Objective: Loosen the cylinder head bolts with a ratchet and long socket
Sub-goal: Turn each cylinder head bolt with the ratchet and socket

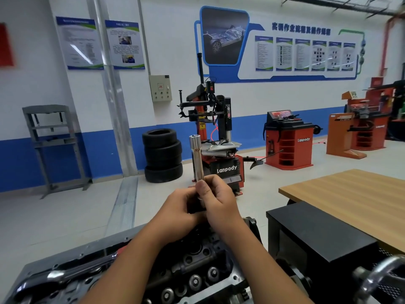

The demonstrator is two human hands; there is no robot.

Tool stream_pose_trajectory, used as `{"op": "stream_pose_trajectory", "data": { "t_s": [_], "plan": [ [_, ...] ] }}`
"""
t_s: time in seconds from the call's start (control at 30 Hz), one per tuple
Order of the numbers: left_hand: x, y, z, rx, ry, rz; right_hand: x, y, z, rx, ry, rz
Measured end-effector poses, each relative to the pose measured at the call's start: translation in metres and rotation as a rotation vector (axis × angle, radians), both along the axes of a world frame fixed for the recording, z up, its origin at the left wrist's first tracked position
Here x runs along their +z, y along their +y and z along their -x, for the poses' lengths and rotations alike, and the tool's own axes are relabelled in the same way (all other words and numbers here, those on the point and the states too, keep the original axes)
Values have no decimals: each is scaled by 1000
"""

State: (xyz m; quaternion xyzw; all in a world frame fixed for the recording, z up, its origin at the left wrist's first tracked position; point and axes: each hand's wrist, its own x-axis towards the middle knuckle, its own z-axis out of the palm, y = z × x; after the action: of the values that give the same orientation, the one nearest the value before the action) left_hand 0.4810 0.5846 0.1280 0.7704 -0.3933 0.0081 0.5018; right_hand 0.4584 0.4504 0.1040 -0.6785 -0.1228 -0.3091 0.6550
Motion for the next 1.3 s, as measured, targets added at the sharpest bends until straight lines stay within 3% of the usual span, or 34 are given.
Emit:
{"op": "stream_pose_trajectory", "data": {
  "t_s": [0.3, 0.43, 0.6, 0.8, 0.97, 1.1, 1.3],
  "plan": [
    [-5, -4, -2, 248, -154, 3, 2, 2, 2, -11, -44, 15],
    [-5, -5, -1, 217, -121, -116, 7, 6, 4, -75, -42, 19],
    [-4, -3, 2, 154, -106, -124, 11, 7, 3, -207, -49, 101],
    [-4, -4, 2, 196, -111, -67, 15, 19, 5, -120, 7, -76],
    [-4, -3, 2, 221, -138, -60, 13, 23, 4, -173, -38, -134],
    [-2, -2, 4, 87, -50, -29, 9, 18, 6, -69, -39, -169],
    [-4, -3, 0, 194, -12, 77, 14, 8, 8, 211, 47, -381]
  ]
}}
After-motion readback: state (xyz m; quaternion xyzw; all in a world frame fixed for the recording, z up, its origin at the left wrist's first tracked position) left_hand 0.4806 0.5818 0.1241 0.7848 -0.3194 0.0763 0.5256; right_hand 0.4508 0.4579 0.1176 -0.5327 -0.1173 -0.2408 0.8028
